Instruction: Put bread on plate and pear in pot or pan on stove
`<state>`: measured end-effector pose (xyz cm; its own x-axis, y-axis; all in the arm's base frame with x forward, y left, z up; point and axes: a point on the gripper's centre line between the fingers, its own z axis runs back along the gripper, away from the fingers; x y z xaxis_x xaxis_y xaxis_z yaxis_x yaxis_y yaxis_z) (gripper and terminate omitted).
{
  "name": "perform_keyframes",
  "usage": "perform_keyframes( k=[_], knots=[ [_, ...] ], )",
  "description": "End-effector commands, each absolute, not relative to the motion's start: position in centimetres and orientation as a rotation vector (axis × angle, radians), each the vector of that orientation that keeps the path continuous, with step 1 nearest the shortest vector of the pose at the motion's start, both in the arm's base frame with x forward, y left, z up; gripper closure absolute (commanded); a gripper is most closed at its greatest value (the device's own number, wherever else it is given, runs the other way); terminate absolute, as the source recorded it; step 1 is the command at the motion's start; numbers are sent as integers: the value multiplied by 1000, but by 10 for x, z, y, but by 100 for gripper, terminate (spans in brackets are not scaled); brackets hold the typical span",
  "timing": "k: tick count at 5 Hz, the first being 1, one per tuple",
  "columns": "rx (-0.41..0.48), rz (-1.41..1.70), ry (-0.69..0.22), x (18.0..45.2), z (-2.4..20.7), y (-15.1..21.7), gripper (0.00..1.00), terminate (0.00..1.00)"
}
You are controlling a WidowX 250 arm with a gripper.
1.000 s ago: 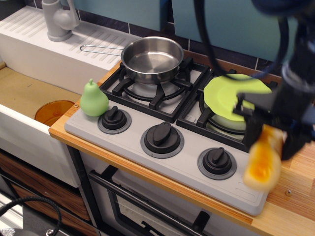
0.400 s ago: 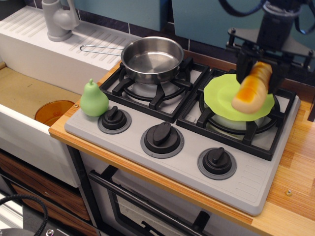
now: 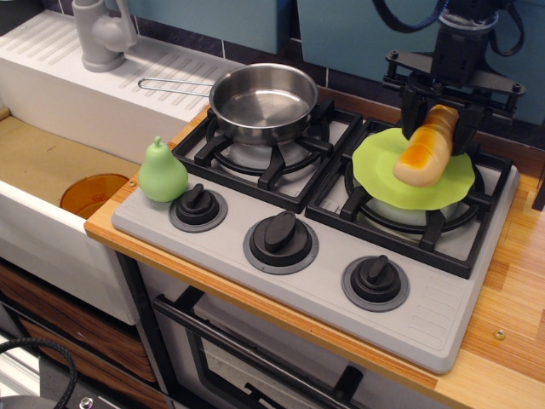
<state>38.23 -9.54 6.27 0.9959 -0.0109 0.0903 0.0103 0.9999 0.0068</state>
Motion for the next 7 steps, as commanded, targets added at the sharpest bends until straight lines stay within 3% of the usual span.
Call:
perform_keyframes(
  k=[1, 5, 7],
  knots=[
    [10, -2, -130, 381, 84, -106, 0, 0],
    [34, -19, -5, 343, 140, -103, 0, 0],
    [34, -19, -5, 343, 140, -103, 0, 0]
  ],
)
